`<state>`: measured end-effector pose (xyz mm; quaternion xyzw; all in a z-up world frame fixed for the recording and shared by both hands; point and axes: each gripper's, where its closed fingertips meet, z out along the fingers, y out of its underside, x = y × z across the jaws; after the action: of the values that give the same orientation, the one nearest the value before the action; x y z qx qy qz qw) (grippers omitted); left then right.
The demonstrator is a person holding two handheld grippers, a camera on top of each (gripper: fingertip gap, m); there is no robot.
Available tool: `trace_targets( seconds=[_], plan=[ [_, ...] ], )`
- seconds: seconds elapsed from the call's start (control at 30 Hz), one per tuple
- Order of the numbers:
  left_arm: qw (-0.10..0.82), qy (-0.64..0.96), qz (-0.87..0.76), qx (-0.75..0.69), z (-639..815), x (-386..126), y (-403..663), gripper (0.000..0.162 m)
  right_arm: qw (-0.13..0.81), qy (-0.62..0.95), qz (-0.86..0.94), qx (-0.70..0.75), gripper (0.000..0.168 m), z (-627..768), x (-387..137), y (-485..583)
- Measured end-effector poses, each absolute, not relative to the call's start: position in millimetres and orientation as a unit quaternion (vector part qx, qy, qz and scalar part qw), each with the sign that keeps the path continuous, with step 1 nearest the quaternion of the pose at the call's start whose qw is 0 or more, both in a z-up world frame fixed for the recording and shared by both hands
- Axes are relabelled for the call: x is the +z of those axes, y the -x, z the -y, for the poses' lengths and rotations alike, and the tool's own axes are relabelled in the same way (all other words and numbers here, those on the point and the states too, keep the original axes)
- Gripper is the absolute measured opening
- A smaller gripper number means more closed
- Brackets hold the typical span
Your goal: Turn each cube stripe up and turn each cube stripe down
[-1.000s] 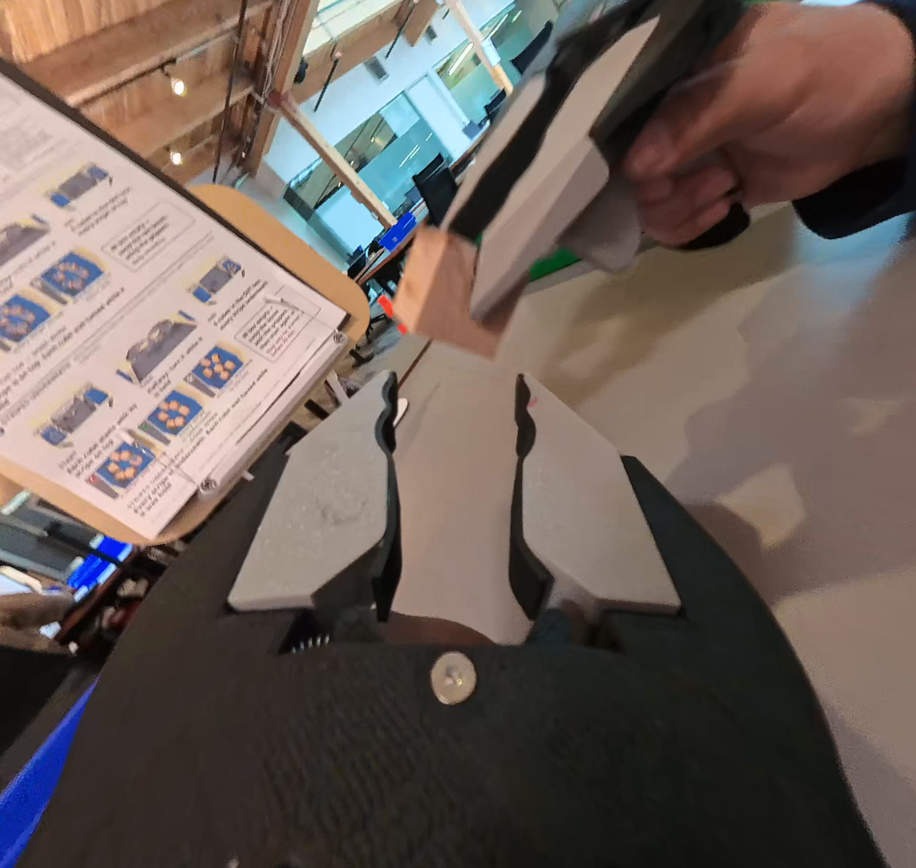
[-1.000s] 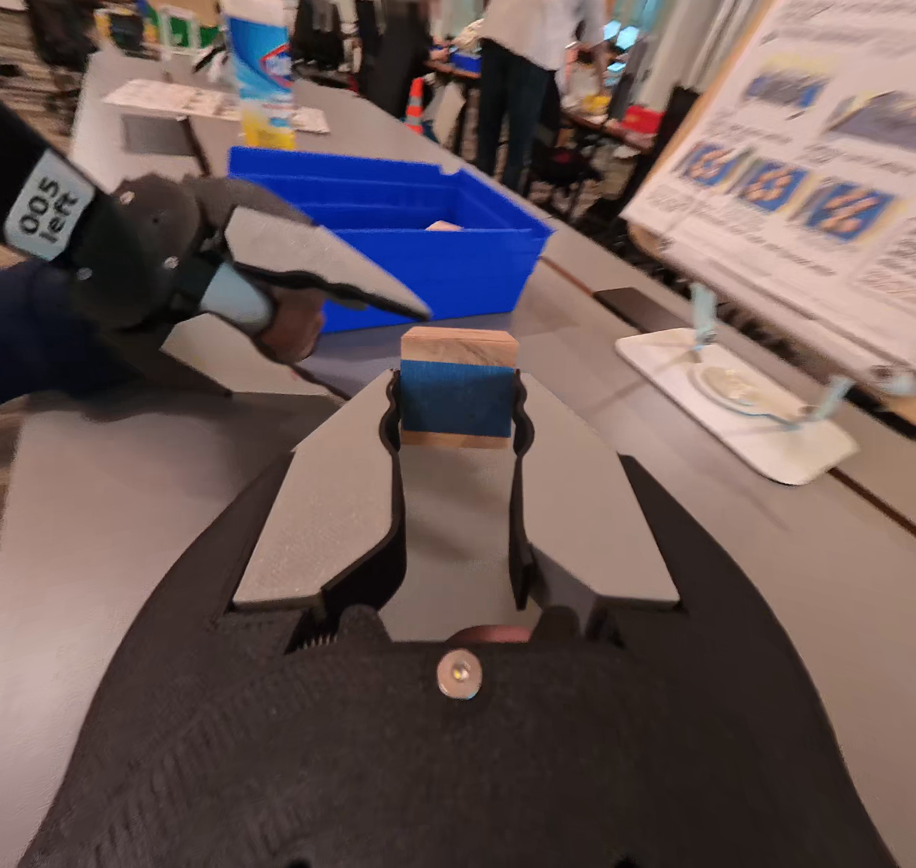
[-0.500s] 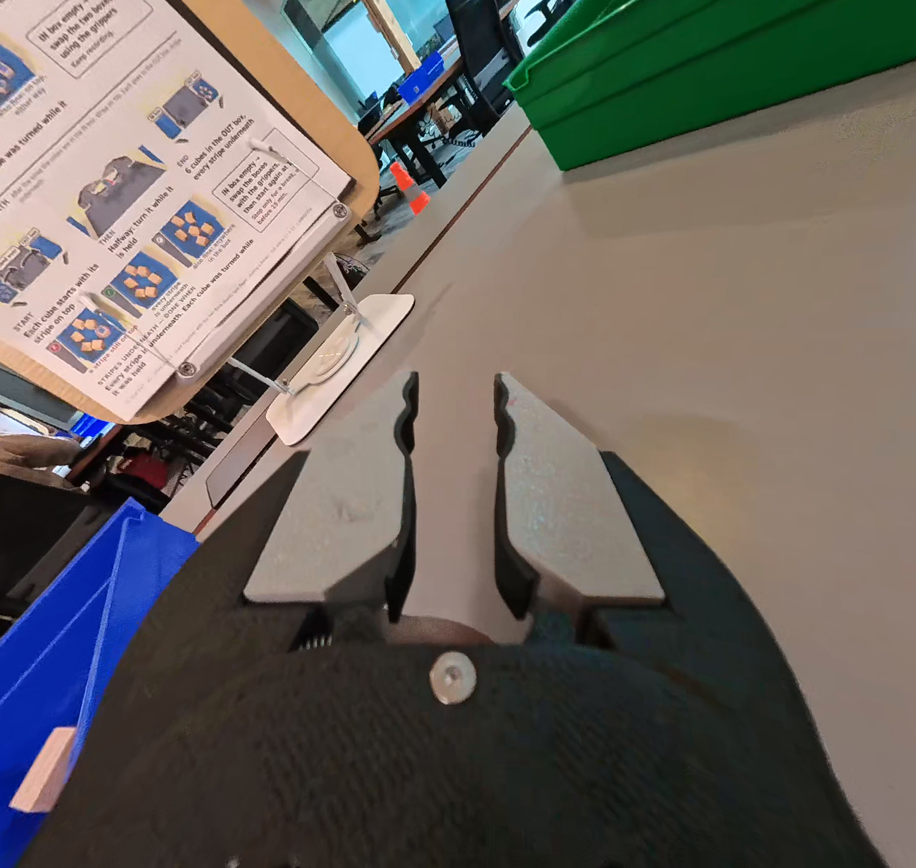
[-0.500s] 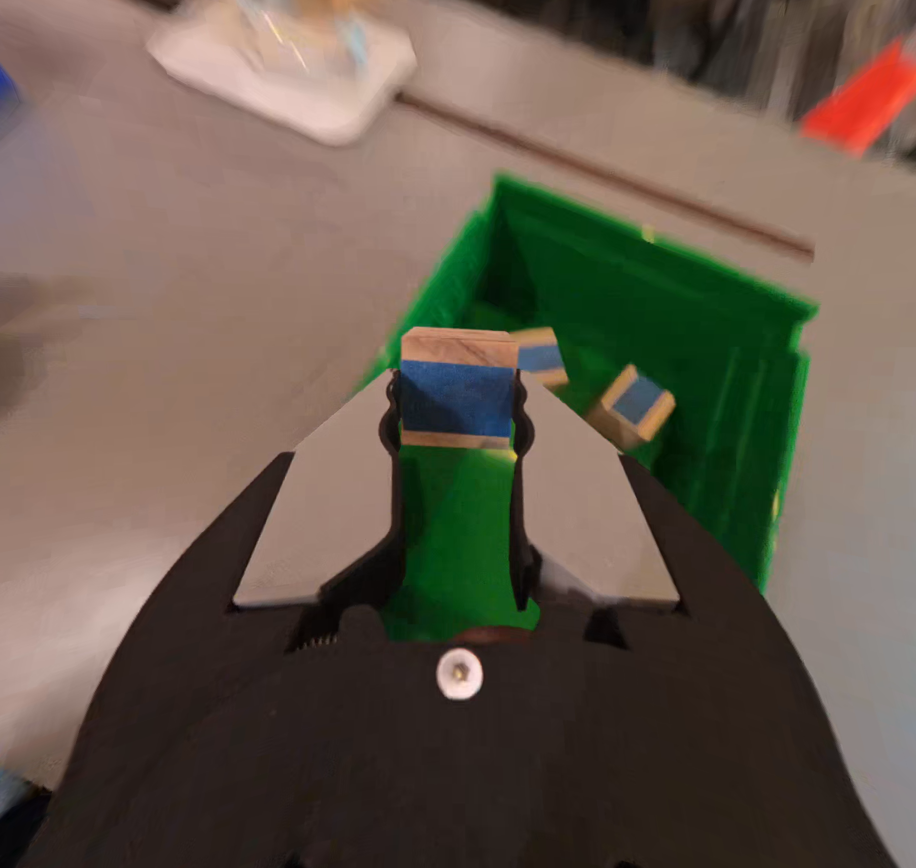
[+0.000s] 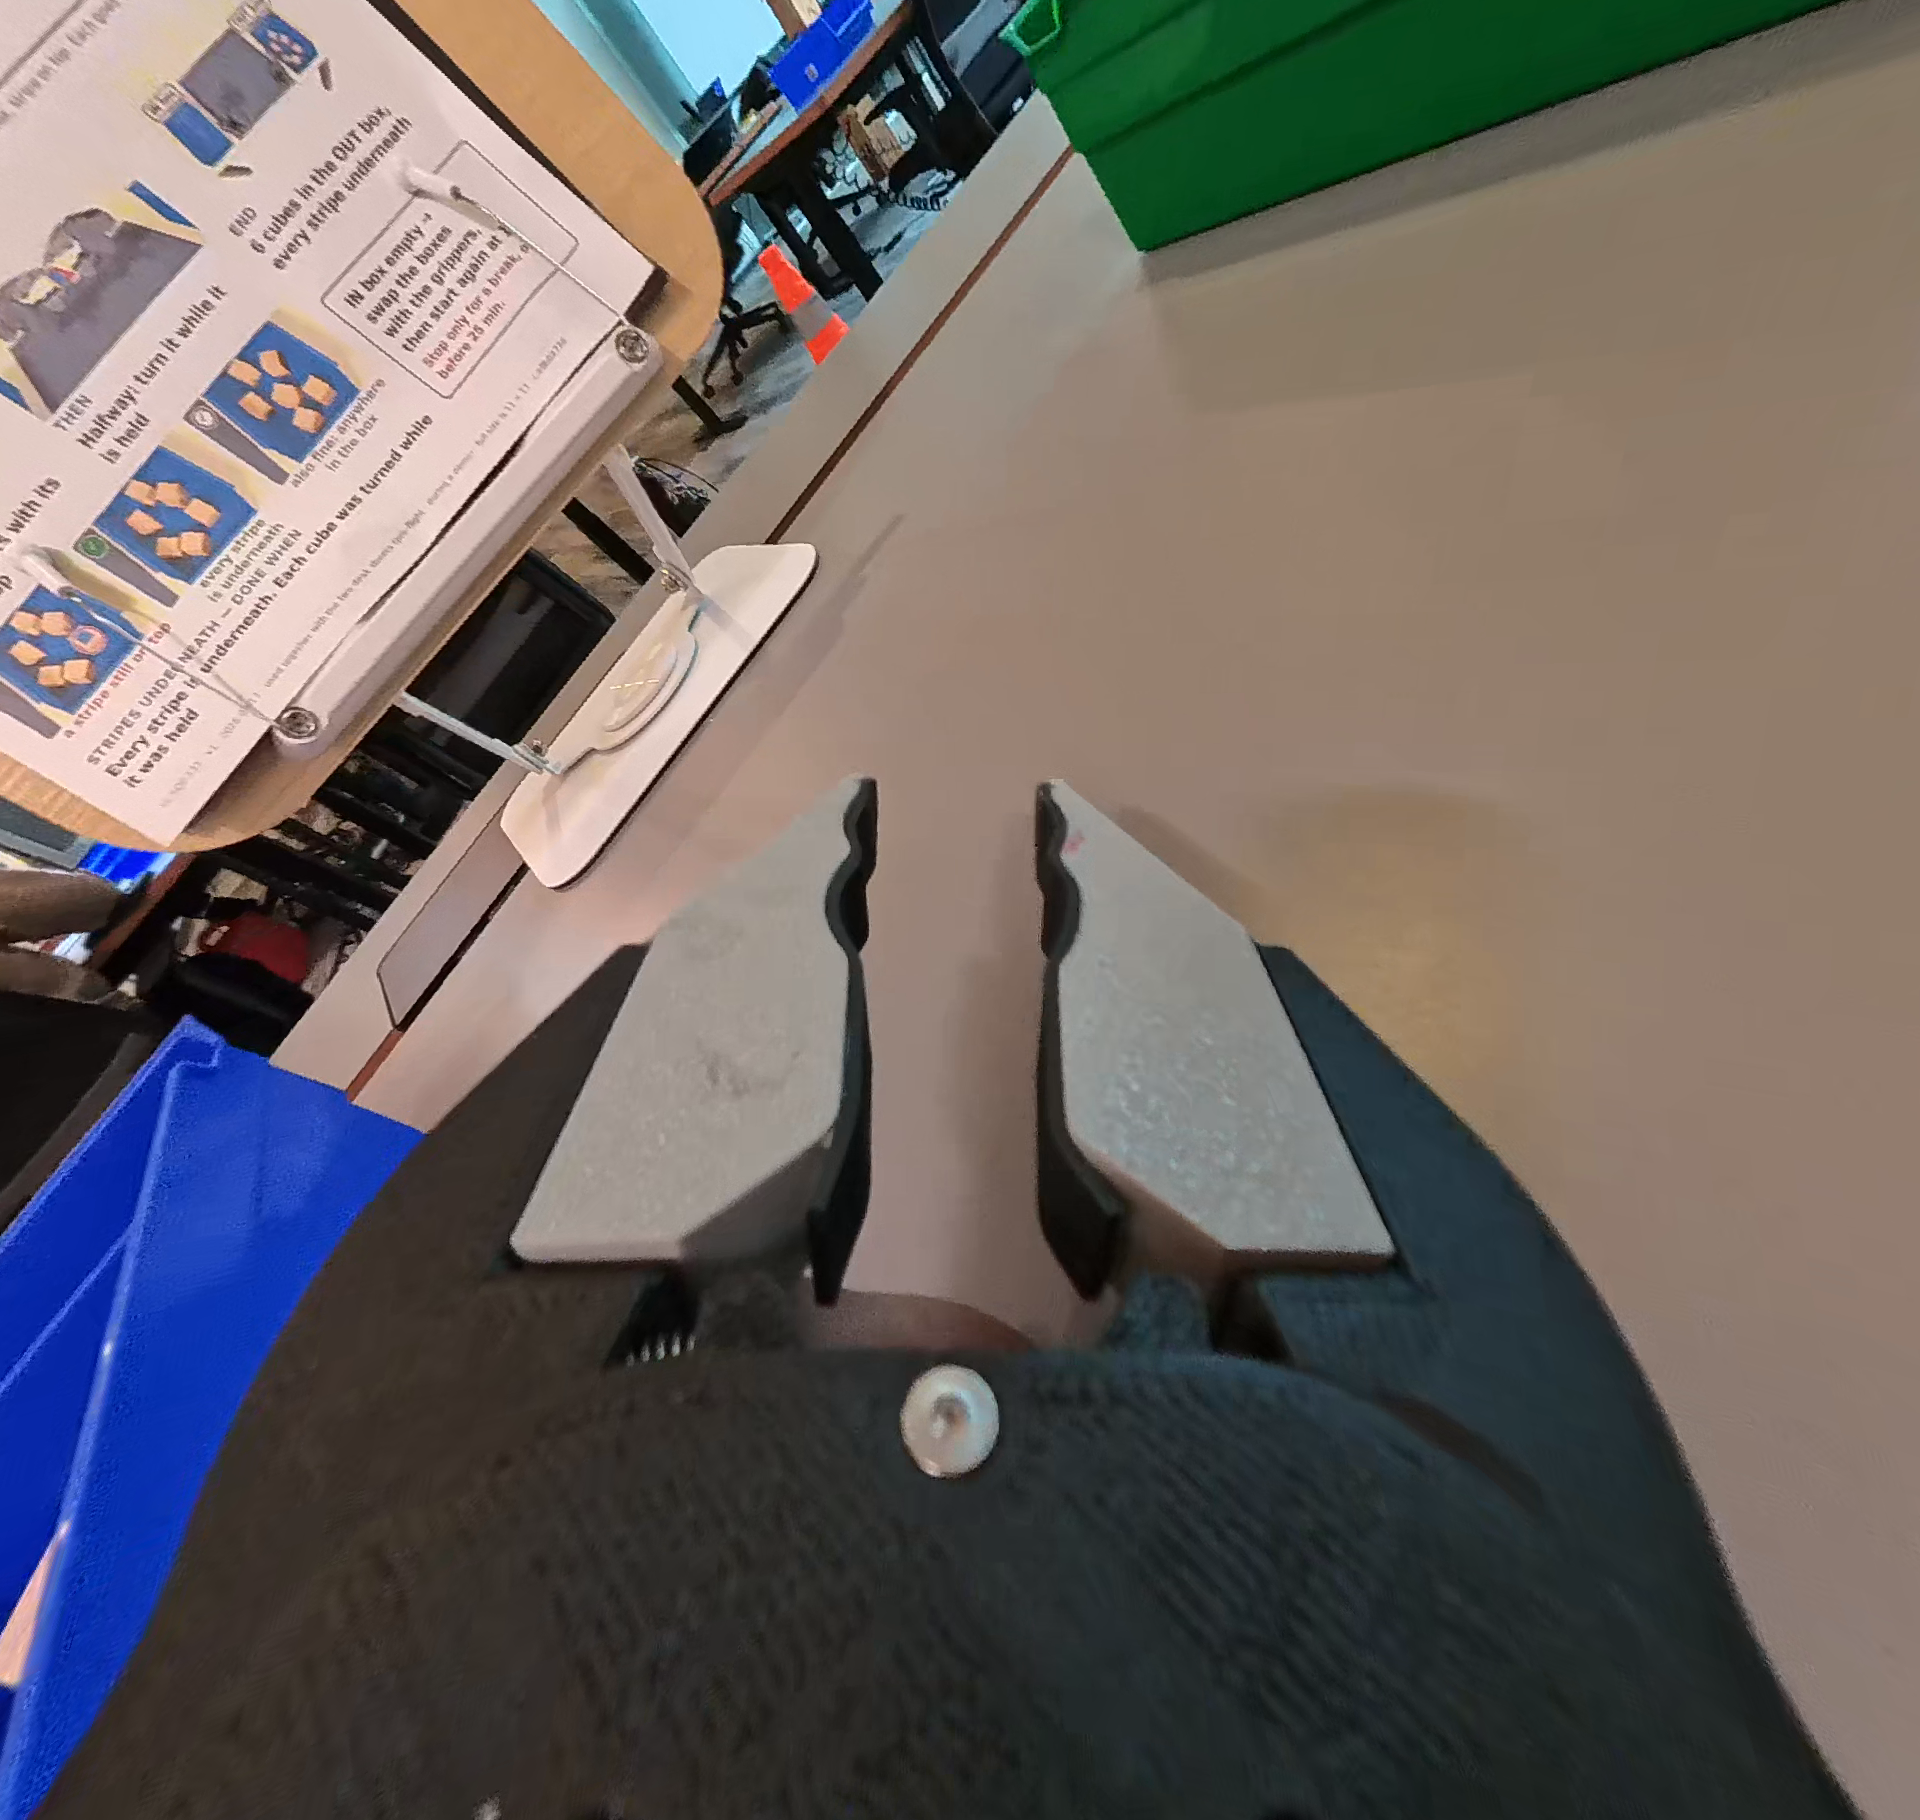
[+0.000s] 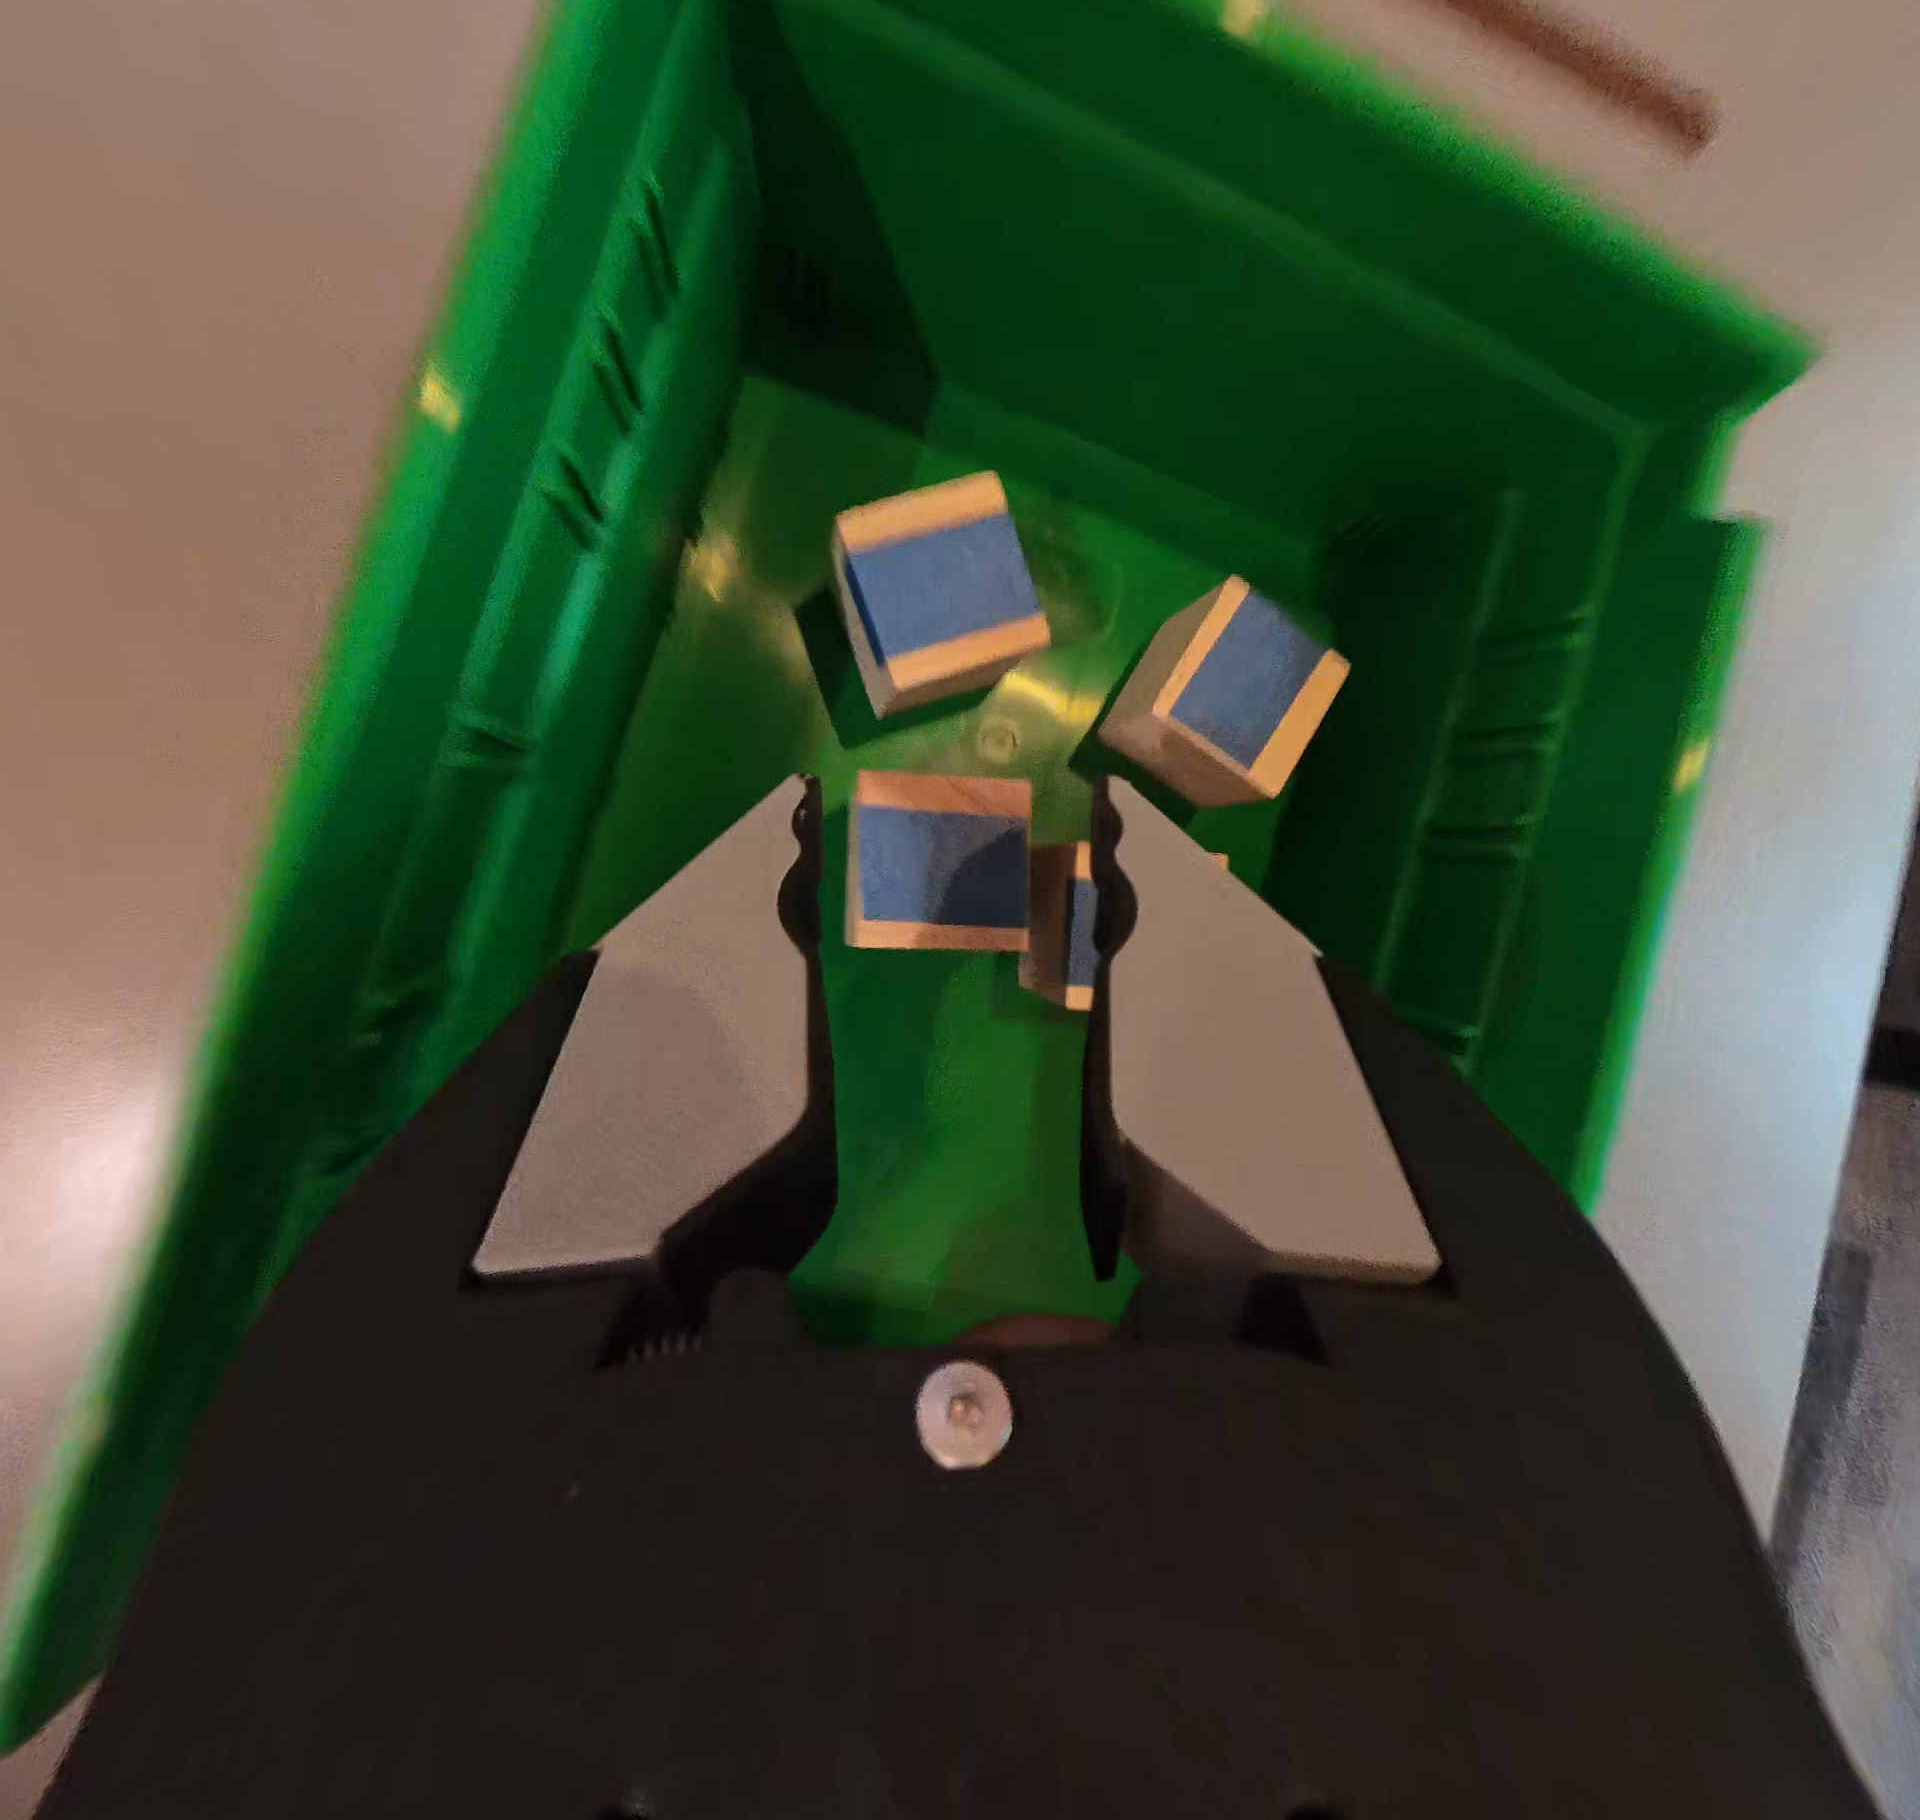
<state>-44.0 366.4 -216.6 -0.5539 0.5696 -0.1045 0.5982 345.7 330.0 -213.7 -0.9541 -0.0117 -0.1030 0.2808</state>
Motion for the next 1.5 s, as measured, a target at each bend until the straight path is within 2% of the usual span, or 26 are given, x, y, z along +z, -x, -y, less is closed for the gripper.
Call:
trace_targets(
  seconds=[0.17,0.23,0.37,0.57,0.7,0.87,0.93,1.0,1.07,1.13,1.23,1.5],
  plan=[
    [0.578,0.567,-0.576,-0.118,-364,-225,41,0.030,0.474,0.876,0.087,-0.010,0.049,-345,-117,-236],
    [0.572,0.571,-0.576,-0.117,-365,-227,41,0.030,0.509,0.845,0.151,0.069,0.049,-346,-104,-164],
    [0.578,0.575,-0.567,-0.117,-367,-225,42,0.030,0.499,0.827,0.227,0.121,0.050,-368,-149,-69],
    [0.587,0.586,-0.540,-0.144,-370,-213,50,0.036,0.495,0.831,0.234,0.099,0.044,-411,-231,-35],
    [0.586,0.586,-0.509,-0.232,-343,-179,53,0.044,0.507,0.819,0.264,0.046,0.042,-409,-236,-43],
    [0.582,0.573,-0.500,-0.288,-330,-99,83,0.042,0.492,0.826,0.248,0.118,0.043,-400,-239,-36],
    [0.585,0.602,-0.466,-0.280,-364,-68,109,0.037,0.490,0.825,0.245,0.136,0.043,-399,-239,-31],
    [0.587,0.647,-0.434,-0.218,-422,-58,142,0.035,0.488,0.826,0.254,0.126,0.044,-398,-240,-29],
    [0.541,0.722,-0.404,-0.149,-487,-81,176,0.044,0.491,0.823,0.267,0.102,0.043,-398,-241,-29],
    [0.453,0.801,-0.365,-0.140,-532,-125,198,0.058,0.491,0.821,0.279,0.089,0.043,-396,-241,-26],
    [0.355,0.875,-0.310,-0.107,-573,-189,221,0.064,0.490,0.819,0.288,0.083,0.043,-394,-243,-21],
    [0.281,0.908,-0.312,-0.013,-603,-264,220,0.062,0.485,0.821,0.287,0.086,0.043,-394,-246,-21]
  ],
)
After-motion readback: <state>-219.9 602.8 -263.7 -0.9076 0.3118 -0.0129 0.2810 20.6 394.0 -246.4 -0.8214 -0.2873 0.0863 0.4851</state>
